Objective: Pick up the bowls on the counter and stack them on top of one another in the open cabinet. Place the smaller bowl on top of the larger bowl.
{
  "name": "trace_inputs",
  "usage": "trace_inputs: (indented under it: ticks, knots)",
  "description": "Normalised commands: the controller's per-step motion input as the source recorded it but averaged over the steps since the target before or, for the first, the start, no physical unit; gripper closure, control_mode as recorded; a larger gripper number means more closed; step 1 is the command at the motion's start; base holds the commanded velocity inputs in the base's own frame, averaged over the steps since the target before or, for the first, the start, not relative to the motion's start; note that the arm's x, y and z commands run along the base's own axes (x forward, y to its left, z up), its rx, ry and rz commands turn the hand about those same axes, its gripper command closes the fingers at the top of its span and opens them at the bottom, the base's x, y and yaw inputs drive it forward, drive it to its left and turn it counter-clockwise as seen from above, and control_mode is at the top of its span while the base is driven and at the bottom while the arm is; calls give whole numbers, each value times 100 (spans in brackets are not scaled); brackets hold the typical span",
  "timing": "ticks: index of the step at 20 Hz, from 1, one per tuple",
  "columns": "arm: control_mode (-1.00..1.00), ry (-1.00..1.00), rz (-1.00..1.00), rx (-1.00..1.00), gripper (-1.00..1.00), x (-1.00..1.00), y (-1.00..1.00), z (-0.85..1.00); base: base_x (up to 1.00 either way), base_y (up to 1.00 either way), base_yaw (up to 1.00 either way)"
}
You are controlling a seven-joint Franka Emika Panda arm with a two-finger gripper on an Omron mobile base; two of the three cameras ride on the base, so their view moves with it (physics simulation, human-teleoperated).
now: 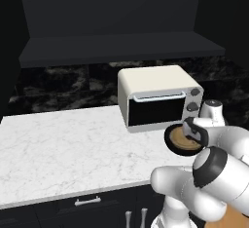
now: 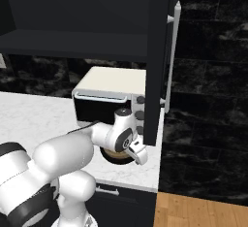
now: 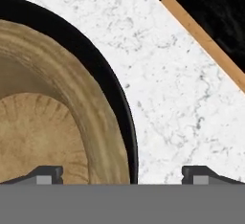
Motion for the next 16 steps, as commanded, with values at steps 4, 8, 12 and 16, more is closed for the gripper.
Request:
trace_inputs:
  ticks: [4,8,12,16]
  knots:
    - [-100,-5,0,0,-100,23,0,-19,0,0,0]
    - [-100,-6,1,0,-100,10,0,-13,0,0,0]
    - [-100,-1,0,0,-100,0,0,-6,0,0,0]
    - [-100,0,0,0,100,0,0,3,0,0,0]
